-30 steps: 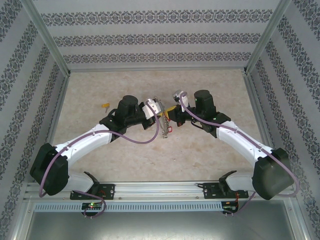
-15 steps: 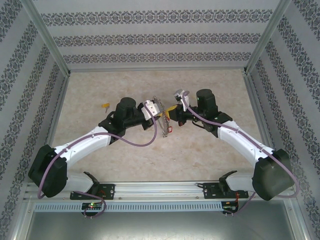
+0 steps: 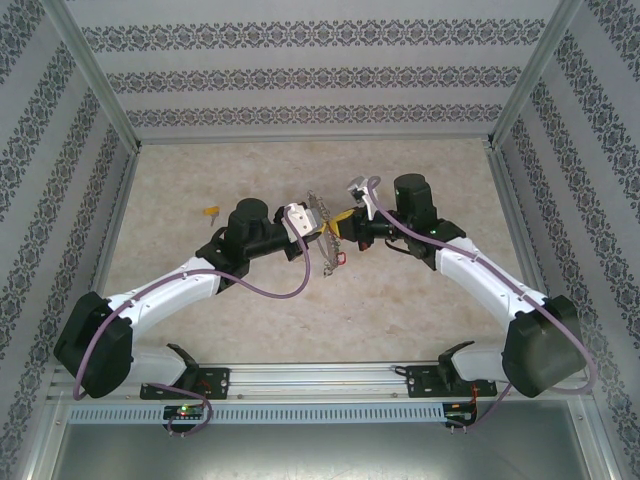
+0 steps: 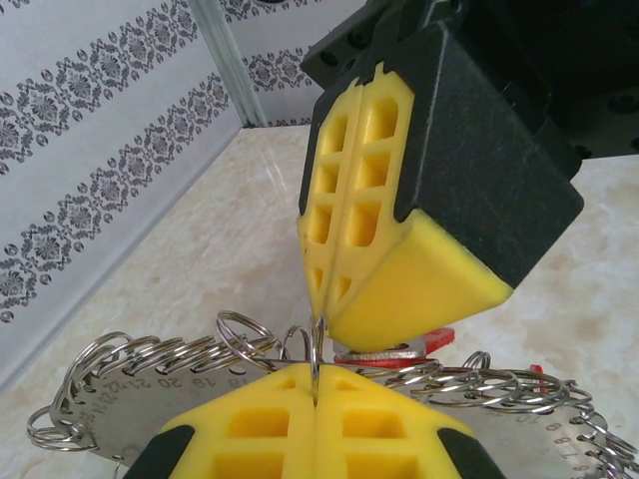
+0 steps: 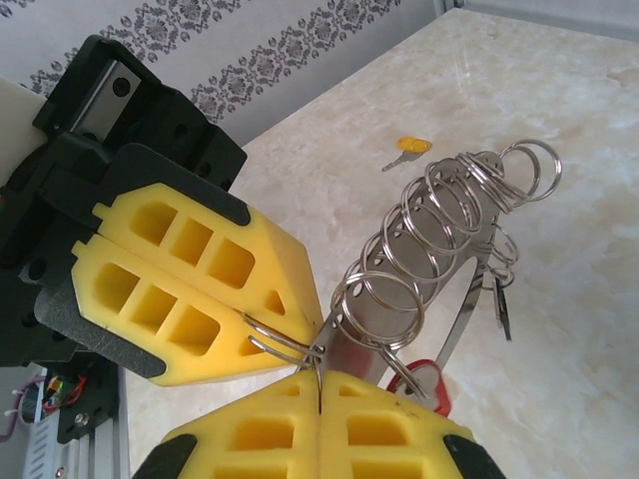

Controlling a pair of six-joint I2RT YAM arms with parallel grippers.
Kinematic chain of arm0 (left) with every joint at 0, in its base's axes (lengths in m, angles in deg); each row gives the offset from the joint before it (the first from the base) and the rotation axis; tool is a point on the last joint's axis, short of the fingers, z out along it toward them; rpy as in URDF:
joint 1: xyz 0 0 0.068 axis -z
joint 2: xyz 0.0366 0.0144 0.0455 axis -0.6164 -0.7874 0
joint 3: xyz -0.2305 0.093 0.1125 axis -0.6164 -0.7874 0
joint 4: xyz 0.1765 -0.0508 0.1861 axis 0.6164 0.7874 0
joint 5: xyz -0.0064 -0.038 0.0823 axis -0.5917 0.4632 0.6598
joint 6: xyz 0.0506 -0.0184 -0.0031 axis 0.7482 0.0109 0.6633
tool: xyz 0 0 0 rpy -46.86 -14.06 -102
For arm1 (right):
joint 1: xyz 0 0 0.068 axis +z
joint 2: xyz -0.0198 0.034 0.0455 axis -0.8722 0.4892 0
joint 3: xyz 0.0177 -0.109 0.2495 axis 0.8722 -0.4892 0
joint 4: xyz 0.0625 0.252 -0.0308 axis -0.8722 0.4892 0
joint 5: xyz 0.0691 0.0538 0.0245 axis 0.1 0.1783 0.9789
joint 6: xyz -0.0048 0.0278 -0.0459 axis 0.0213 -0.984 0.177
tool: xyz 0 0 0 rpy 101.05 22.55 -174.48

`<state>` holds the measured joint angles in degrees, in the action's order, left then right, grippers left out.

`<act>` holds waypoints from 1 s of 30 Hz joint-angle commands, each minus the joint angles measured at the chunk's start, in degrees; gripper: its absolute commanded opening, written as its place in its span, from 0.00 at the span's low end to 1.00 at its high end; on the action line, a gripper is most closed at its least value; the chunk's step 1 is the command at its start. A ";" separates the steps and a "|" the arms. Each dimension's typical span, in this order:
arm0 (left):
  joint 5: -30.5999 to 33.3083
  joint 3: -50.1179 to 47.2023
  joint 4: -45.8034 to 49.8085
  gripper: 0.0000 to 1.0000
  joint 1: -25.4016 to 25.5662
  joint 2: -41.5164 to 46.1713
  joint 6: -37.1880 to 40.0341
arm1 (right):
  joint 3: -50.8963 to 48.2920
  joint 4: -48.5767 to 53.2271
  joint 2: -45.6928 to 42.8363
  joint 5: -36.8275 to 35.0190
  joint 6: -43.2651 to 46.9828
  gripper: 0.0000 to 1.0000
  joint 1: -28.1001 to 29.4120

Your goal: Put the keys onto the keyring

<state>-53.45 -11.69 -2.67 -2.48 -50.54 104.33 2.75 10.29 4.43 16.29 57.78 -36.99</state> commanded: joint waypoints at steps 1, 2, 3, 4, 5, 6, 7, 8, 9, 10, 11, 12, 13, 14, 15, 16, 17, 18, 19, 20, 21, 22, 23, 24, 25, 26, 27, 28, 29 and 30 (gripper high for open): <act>-2.59 0.20 -5.62 0.00 0.46 2.15 -0.41 | 1.51 1.12 0.22 0.68 -0.24 0.08 -0.84; -2.61 0.24 -5.57 0.00 0.47 2.12 -0.29 | 1.35 1.30 -0.04 0.42 0.01 0.10 -0.91; -2.72 0.32 -5.47 0.00 0.51 2.18 -0.30 | 1.21 1.59 -0.40 0.18 0.59 0.12 -0.99; -2.84 0.42 -5.42 0.00 0.46 2.12 -0.17 | 1.00 1.96 -0.81 0.00 1.23 0.14 -1.18; -2.92 0.42 -5.38 0.00 0.46 2.16 -0.20 | 0.84 2.27 -1.33 -0.24 2.01 0.16 -1.30; -2.96 0.50 -5.20 0.00 0.47 2.09 -0.16 | 0.40 2.53 -2.09 -0.65 2.97 0.18 -1.47; -3.08 0.61 -5.11 0.00 0.46 2.03 -0.15 | -0.18 2.24 -3.01 -0.96 4.15 0.20 -1.69; -3.14 0.59 -5.09 0.00 0.52 2.03 -0.23 | -0.73 2.03 -4.00 -0.95 5.62 0.20 -1.83; -3.29 0.66 -5.13 0.00 0.47 2.03 -0.32 | -1.58 1.81 -5.35 -0.74 8.12 0.21 -1.81; -3.52 0.59 -5.11 0.00 0.47 2.06 -0.44 | -2.34 1.66 -6.77 -0.58 10.91 0.22 -1.84; -3.67 0.70 -5.05 0.00 0.48 2.03 -0.51 | -3.18 1.46 -8.07 -0.85 13.05 0.23 -1.84; -3.97 0.76 -4.83 0.00 0.48 2.11 -0.75 | -3.86 1.42 -9.53 -1.57 15.40 0.23 -1.83; -4.43 0.91 -4.72 0.00 0.49 2.24 -0.93 | -4.25 1.72 -10.84 -2.16 17.25 0.25 -1.82; -4.77 0.94 -4.72 0.00 0.51 2.28 -1.03 | -4.43 2.22 -11.74 -2.34 18.83 0.26 -1.91; -5.07 0.94 -4.56 0.00 0.47 2.38 -1.27 | -4.56 2.72 -12.63 -2.11 20.93 0.28 -1.86; -5.37 1.03 -4.48 0.00 0.48 2.51 -1.29 | -4.71 3.21 -13.46 -1.30 22.94 0.28 -1.88; -5.84 1.08 -4.34 0.00 0.47 2.55 -1.29 | -4.94 3.35 -14.05 -0.67 24.52 0.29 -1.85; -6.46 1.23 -4.14 0.00 0.47 2.55 -1.31 | -5.25 3.41 -14.58 -0.05 26.43 0.29 -1.79; -7.16 1.27 -3.94 0.00 0.48 2.57 -1.30 | -5.48 3.49 -15.03 0.40 28.43 0.30 -1.67; -7.55 1.37 -3.83 0.00 0.47 2.51 -1.34 | -5.65 3.54 -15.36 0.39 29.97 0.31 -1.45; -8.06 1.42 -3.71 0.00 0.46 2.47 -1.40 | -5.72 3.87 -15.57 0.60 32.27 0.30 -1.17; -8.59 1.43 -3.62 0.00 0.46 2.47 -1.38 | -5.64 4.57 -15.59 0.94 34.73 0.30 -0.99; -9.08 1.48 -3.52 0.00 0.52 2.42 -1.31 | -5.34 5.51 -15.50 1.17 36.63 0.30 -0.81; -9.90 1.61 -3.34 0.00 0.46 2.38 -1.07 | -4.72 6.99 -15.15 1.18 38.53 0.30 -0.65; -10.67 1.69 -2.99 0.00 0.46 2.38 -0.65 | -3.90 8.81 -14.71 1.34 40.65 0.30 -0.70; -11.22 1.88 -2.67 0.00 0.46 2.38 -0.38 | -3.25 10.50 -14.29 1.72 42.48 0.30 -0.65; -12.00 2.04 -2.21 0.00 0.51 2.29 -0.02 | -2.56 12.13 -13.85 1.95 44.35 0.30 -0.58; -12.71 2.21 -1.71 0.00 0.47 2.29 0.35 | -1.88 13.65 -13.51 2.04 45.87 0.30 -0.53; -13.20 2.44 -1.30 0.00 0.46 2.23 0.54 | -1.33 14.57 -13.15 2.22 46.68 0.30 -0.42; -13.77 2.70 -0.88 0.00 0.47 2.20 0.79 | -0.87 15.12 -12.82 2.23 47.09 0.30 -0.28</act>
<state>-63.02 -11.72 -2.26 -2.48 -50.02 104.35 -0.79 21.13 -9.12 16.00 97.78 -38.06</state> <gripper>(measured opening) 0.058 0.299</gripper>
